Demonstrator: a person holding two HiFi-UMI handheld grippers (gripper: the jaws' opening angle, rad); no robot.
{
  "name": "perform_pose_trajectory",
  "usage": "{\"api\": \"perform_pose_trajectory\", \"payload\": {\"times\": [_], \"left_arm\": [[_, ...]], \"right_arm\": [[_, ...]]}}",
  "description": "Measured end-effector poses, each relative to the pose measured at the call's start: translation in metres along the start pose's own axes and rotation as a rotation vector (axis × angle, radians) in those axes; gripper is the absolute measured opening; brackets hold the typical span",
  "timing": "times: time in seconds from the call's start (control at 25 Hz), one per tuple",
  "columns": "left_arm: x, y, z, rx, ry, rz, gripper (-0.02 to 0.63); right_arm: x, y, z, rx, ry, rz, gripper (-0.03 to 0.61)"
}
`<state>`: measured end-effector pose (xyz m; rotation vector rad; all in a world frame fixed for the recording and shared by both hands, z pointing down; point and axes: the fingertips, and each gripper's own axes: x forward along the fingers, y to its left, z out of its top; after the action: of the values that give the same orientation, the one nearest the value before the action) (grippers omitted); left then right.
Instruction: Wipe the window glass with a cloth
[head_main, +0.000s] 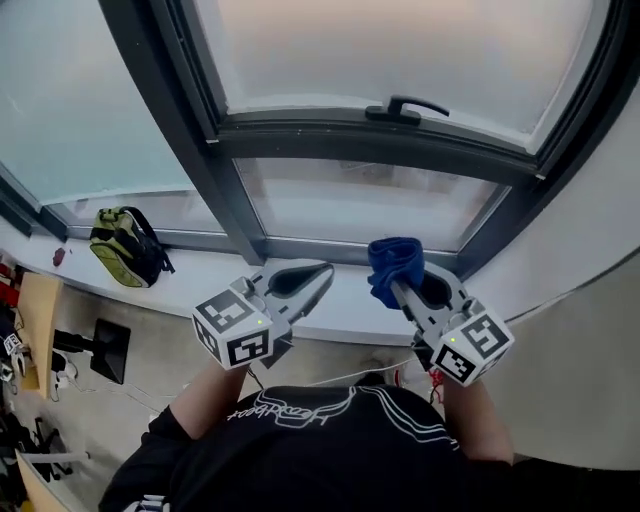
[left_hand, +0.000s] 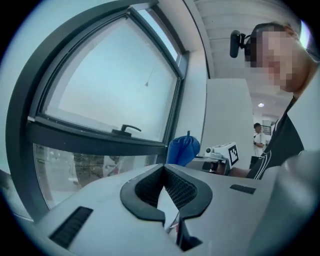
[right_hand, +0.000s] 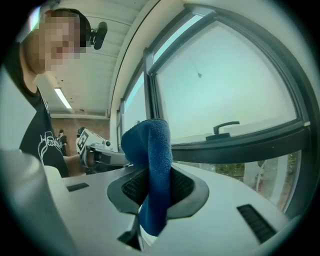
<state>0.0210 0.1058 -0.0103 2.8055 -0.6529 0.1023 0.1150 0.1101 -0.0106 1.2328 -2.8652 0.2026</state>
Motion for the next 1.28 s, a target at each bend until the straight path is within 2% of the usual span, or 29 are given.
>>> {"api": "perform_pose_trajectory", "payload": {"times": [0.12,0.44,0.68,0.92,1.12,1.28], "left_arm": [[-0.017,-0.008,0.01,0.021,-0.01,0.014,0.006],[-0.035,-0.024,0.031,0.069,-0.05,0.021,0.006],[-0.041,-0.025,0.036,0.083,-0.07,0.016,0.006],[-0.044,-0.027,0.025,0.078,-0.048,0.01,0.006],[-0.052,-0.024,0.027,0.082,-0.069,0.023,0.006],[-0.053,-0.023,0.027,0.076,-0.085,0.01,0.006]], "right_arm": [[0.002,0.021,0.011,-0.022,0.02,0.051,0.064],[0.005,0.035,0.032,-0.011,-0.023,0.036,0.064],[0.01,0.046,0.026,-0.02,0.009,0.049,0.064],[0.006,0.045,0.014,0.047,0.0,0.035,0.064],[0.008,0.047,0.012,-0.021,-0.002,-0.013,0.064],[0.008,0.047,0.008,-0.012,0.005,-0.028,0.064]]}}
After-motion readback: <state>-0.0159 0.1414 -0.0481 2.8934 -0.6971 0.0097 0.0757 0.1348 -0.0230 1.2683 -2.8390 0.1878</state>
